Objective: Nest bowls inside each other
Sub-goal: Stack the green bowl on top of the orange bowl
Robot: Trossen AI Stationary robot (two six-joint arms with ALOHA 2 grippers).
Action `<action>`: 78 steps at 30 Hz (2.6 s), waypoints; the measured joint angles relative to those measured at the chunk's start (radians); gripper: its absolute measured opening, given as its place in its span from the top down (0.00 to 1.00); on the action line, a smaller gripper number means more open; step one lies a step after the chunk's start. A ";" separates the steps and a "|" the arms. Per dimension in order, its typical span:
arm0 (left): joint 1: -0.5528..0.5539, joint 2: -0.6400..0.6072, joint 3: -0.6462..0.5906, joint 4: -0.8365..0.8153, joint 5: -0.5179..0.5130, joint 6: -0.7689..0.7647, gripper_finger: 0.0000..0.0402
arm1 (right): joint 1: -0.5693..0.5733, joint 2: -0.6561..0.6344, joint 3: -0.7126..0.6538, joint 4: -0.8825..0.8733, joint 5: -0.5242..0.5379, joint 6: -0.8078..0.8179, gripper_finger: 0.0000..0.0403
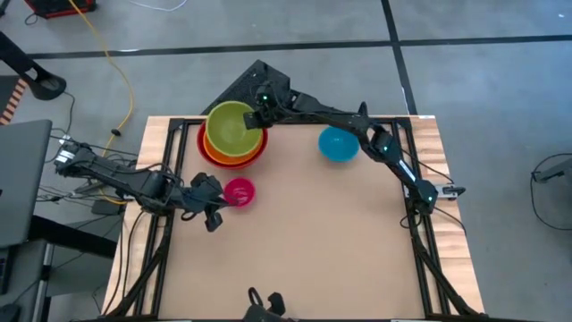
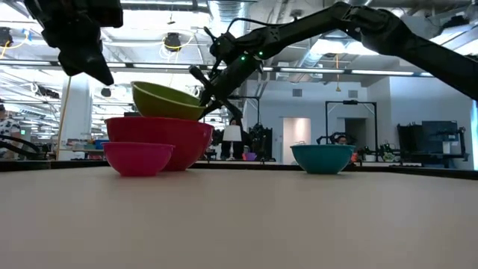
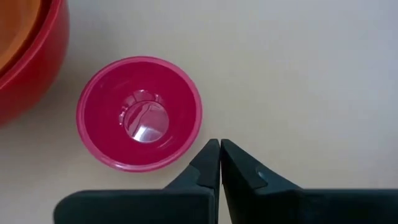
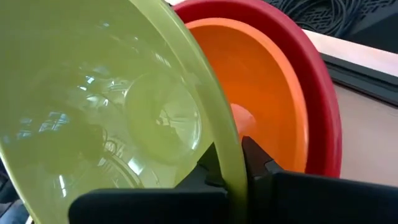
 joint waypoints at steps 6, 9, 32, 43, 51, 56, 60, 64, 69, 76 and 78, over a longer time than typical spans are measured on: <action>0.000 0.000 0.000 0.000 -0.009 0.000 1.00 | 0.002 -0.001 0.001 -0.012 0.003 -0.023 0.98; 0.000 0.000 0.000 0.000 -0.013 -0.001 1.00 | 0.009 -0.001 0.000 -0.012 0.032 -0.030 0.98; 0.000 0.000 0.000 0.000 -0.009 -0.007 1.00 | 0.030 0.049 0.001 0.036 0.089 0.008 0.98; 0.000 0.000 0.000 0.000 -0.009 -0.007 1.00 | 0.031 0.065 0.001 0.047 0.126 -0.017 0.98; 0.000 0.000 0.000 0.000 -0.009 -0.014 1.00 | 0.035 0.065 0.000 0.048 0.126 -0.027 0.92; 0.000 0.000 0.000 0.000 -0.009 -0.014 1.00 | 0.036 0.065 0.000 0.045 0.126 -0.005 0.86; 0.000 0.000 0.000 0.000 -0.009 -0.014 1.00 | 0.034 0.065 0.000 0.047 0.127 0.008 0.83; 0.000 0.000 0.000 0.000 -0.009 -0.014 1.00 | 0.034 0.064 0.000 0.046 0.126 -0.017 0.79; 0.000 0.000 0.000 0.000 -0.001 -0.018 1.00 | 0.034 0.063 0.000 0.047 0.126 -0.027 0.70; 0.000 0.000 0.000 -0.001 0.019 -0.026 1.00 | 0.030 0.063 0.009 0.044 0.121 -0.054 0.53; 0.000 0.000 0.000 -0.001 0.023 -0.029 1.00 | 0.026 0.062 0.032 0.017 0.121 -0.076 0.50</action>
